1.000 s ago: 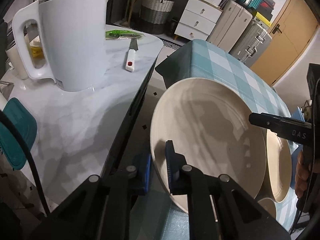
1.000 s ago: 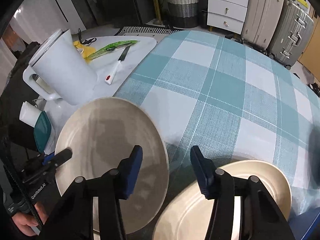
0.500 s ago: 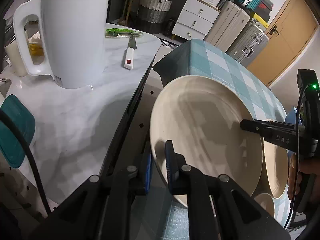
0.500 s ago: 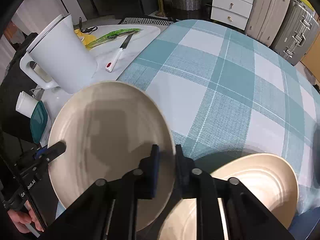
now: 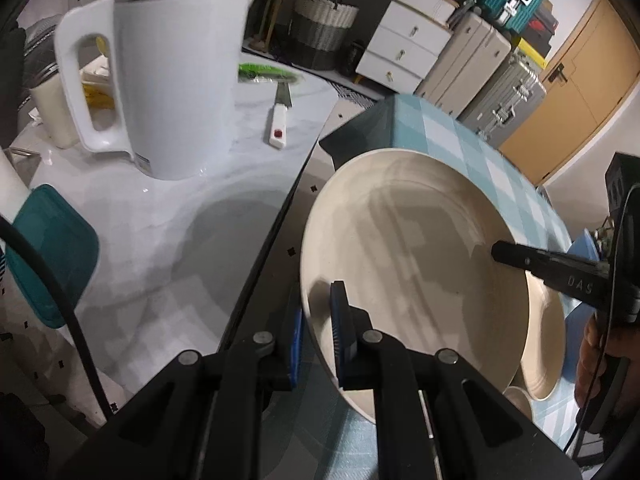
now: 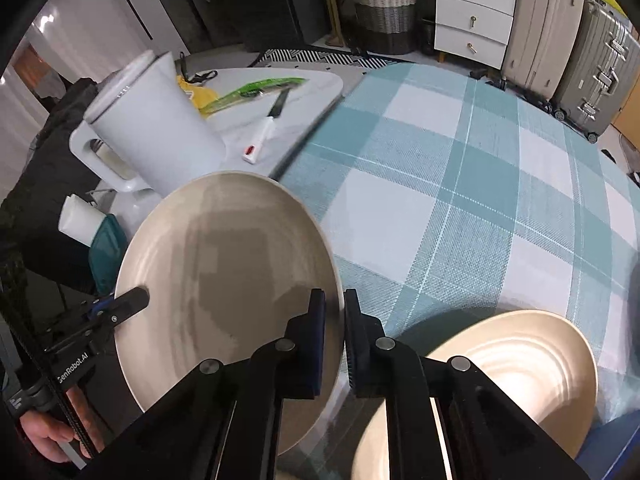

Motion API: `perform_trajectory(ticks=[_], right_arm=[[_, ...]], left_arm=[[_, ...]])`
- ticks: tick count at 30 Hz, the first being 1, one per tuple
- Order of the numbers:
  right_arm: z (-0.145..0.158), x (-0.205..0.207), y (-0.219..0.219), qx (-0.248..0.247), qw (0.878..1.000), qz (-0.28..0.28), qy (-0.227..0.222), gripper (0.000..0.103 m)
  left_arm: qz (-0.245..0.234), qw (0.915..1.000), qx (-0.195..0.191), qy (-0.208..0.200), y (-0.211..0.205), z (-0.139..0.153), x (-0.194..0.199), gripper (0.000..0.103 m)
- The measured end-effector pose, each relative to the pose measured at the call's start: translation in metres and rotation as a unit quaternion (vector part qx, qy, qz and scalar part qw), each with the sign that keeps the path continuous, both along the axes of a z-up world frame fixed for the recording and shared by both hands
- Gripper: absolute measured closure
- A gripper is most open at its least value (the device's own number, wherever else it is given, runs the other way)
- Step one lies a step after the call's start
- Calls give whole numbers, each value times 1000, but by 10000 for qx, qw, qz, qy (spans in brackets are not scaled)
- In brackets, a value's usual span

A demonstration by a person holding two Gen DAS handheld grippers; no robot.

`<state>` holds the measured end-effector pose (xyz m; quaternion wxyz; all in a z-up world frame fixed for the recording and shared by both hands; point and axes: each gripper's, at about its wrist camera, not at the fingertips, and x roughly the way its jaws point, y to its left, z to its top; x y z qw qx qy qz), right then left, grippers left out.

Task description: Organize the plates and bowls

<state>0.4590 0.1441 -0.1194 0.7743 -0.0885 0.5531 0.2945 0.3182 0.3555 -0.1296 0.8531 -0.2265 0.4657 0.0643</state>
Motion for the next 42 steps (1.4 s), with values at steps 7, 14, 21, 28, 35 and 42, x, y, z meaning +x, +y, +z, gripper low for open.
perform_trajectory(ticks=[7, 14, 21, 28, 35, 42], right_arm=[[28, -25, -15, 32, 9999, -123, 21, 95], [47, -68, -44, 78, 9997, -236, 23, 95], [47, -113, -86, 161, 9975, -659, 193, 95], [25, -151, -122, 416, 9953, -781, 401, 95], [16, -167, -141, 351, 9945, -944, 292, 95], [11, -176, -150, 156, 9949, -987, 163, 95]], left_arm=[[-28, 10000, 80, -49, -10, 20, -19, 93], [-10, 9998, 155, -152, -32, 43, -52, 93], [-157, 9997, 173, -54, -66, 47, -89, 93], [-169, 9998, 57, 128, -85, 35, -114, 93], [-237, 9982, 486, 261, -115, 30, -126, 92], [-390, 9953, 813, 351, -134, 24, -127, 90]])
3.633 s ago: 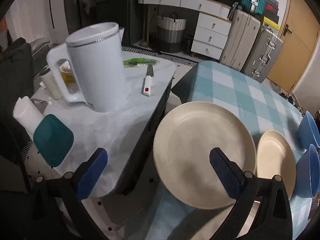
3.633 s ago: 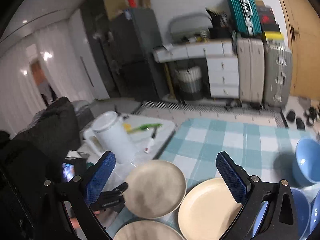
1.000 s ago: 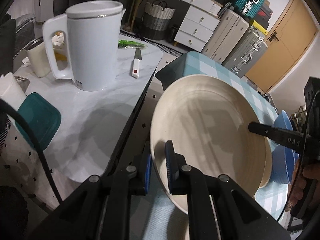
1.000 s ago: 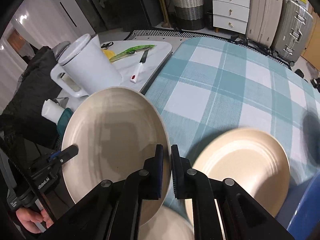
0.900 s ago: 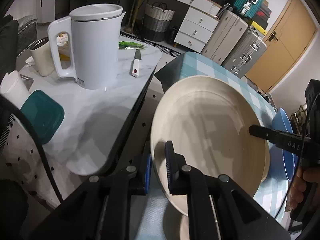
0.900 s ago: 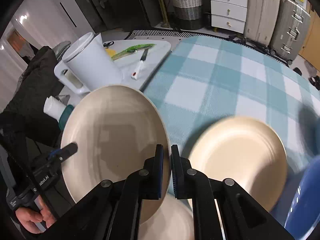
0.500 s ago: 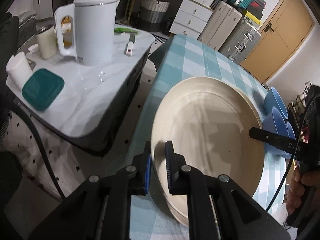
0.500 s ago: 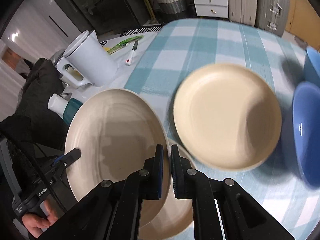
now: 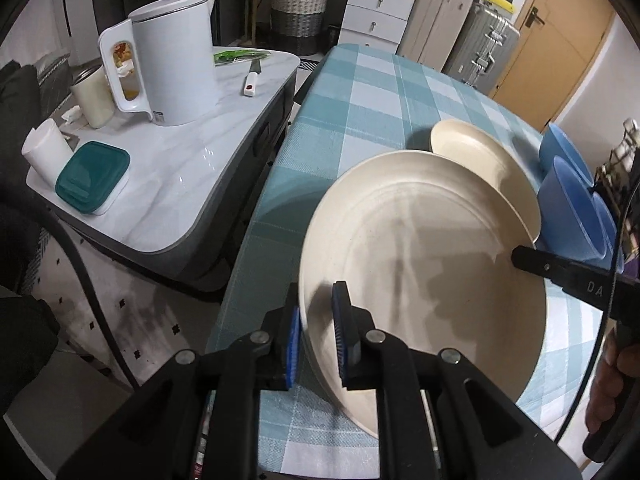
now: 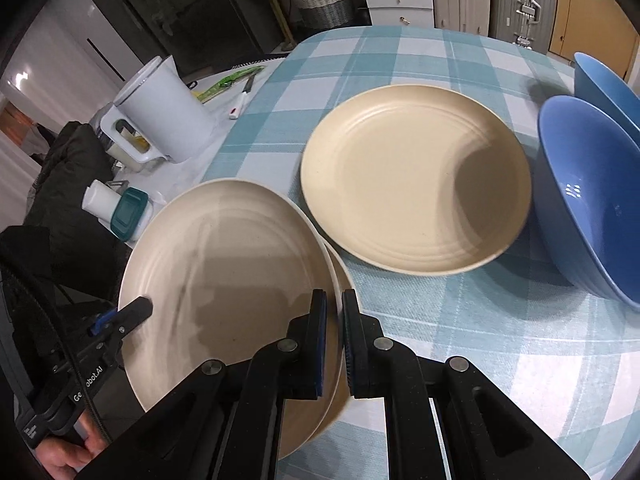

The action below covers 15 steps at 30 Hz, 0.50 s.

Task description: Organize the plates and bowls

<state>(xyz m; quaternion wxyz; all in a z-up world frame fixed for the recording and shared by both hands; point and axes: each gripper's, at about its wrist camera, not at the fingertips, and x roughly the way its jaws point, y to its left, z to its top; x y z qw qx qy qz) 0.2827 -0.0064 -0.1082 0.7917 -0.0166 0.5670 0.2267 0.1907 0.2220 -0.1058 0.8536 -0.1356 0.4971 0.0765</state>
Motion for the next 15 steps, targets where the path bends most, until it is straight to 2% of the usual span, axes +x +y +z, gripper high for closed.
perform_trajectory(ticks=[4, 9, 15], right_arm=[[-5, -8, 5, -245, 9995, 152, -150, 95], [-13, -9, 4, -333, 9992, 171, -123, 95], [-16, -14, 7, -520, 9973, 316, -402, 95]], left_arm=[[9, 9998, 174, 89, -5, -10, -4, 89], [60, 9996, 232, 164, -8, -21, -4, 89], [27, 9990, 427, 124, -16, -23, -3, 90]])
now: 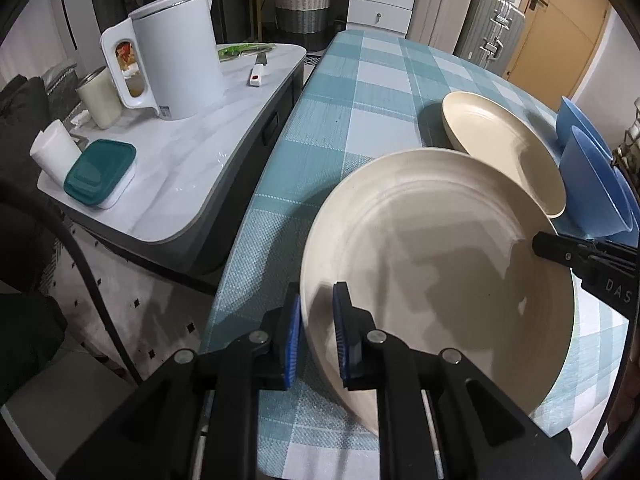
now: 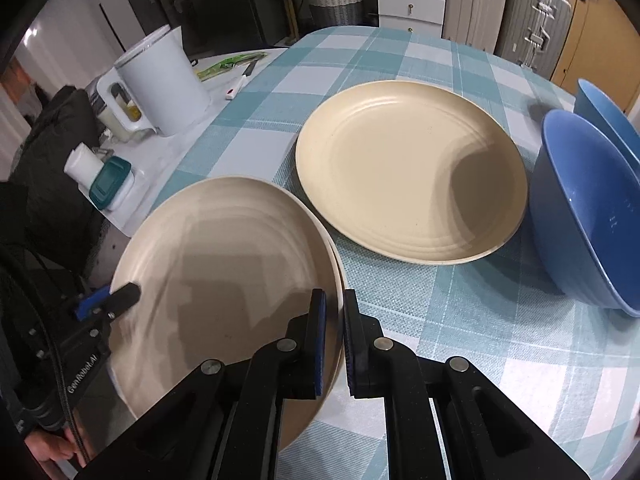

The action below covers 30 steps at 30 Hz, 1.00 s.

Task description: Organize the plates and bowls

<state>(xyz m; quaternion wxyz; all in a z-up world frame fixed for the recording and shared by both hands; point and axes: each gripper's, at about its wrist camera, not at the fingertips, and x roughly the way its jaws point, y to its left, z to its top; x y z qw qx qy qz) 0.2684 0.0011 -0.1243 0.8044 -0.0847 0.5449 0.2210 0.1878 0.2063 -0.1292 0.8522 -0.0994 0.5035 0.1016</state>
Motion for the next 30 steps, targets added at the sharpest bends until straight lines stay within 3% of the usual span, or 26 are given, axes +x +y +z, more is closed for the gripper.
perform_trajectory(ticks=[5, 14, 21, 28, 30], right_arm=[[-4, -7, 5, -355, 9985, 185, -372, 94], [-12, -13, 3, -346, 9973, 250, -596, 92], [-14, -18, -1, -127, 9972, 87, -728, 92], [-15, -8, -13, 388, 9985, -112, -366, 91], [-8, -5, -24, 641, 9970, -289, -330, 90]], left_arm=[[-9, 9999, 131, -5, -3, -1, 1, 90], [-19, 9998, 191, 7, -4, -3, 1, 90], [98, 9999, -1, 65, -2, -6, 1, 90], [268, 9995, -183, 61, 1, -4, -2, 88], [394, 9989, -241, -3, 5, 0, -6, 82]])
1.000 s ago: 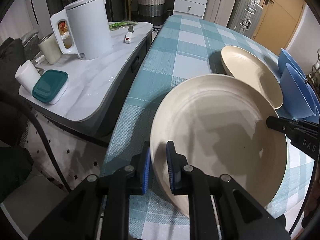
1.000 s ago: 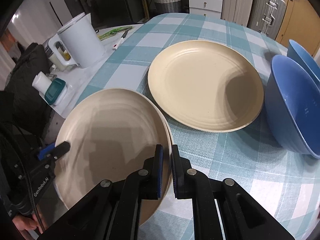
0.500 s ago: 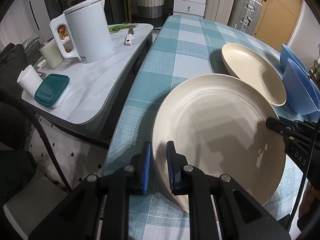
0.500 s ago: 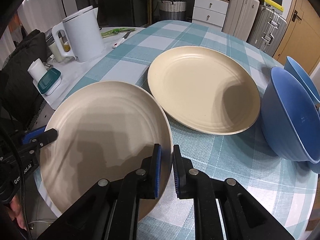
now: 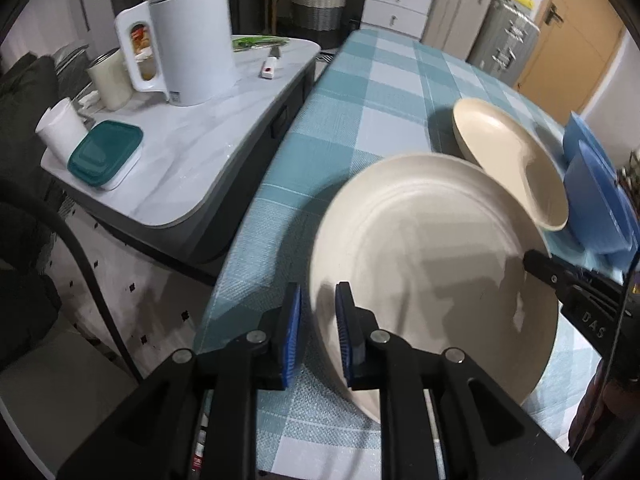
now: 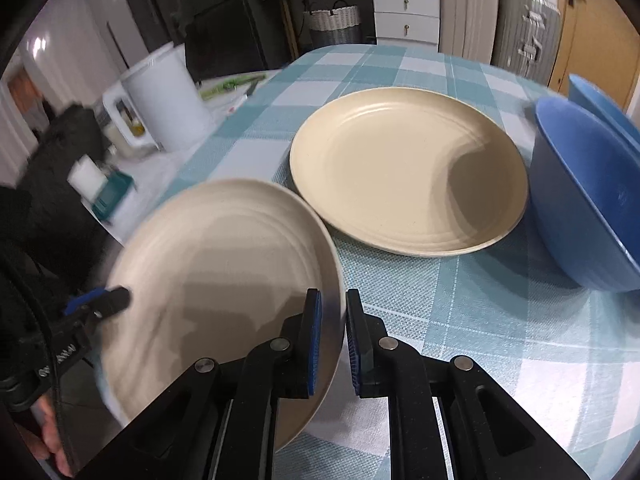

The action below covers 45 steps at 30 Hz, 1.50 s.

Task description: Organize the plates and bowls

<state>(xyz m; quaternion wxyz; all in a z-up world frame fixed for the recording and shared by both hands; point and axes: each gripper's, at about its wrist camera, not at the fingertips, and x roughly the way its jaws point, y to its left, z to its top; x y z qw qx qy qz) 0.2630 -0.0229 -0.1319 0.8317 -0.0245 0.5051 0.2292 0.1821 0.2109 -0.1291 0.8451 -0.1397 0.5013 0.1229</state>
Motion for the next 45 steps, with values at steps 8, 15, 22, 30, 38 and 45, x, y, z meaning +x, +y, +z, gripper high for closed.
perform_trajectory(ticks=[8, 15, 22, 30, 38, 45], right_arm=[[52, -41, -26, 526, 9941, 209, -926, 70], [83, -100, -61, 615, 9834, 45, -1704, 52], [119, -166, -128, 858, 9657, -452, -2409, 7], [131, -244, -179, 728, 9331, -1004, -3375, 1], [118, -278, -200, 763, 9216, -1265, -3589, 1], [111, -302, -221, 715, 9093, -1555, -3794, 1]], left_arm=[[177, 9964, 194, -801, 4, 40, -31, 56], [-50, 9898, 444, -1353, -30, 74, -59, 42], [-438, 9667, 1060, -2287, -93, 114, -105, 3], [-705, 9491, 1294, -2784, -142, 130, -146, 0], [-882, 9514, 1218, -2687, -171, 118, -154, 0], [-871, 9482, 1132, -2836, -184, 105, -164, 0]])
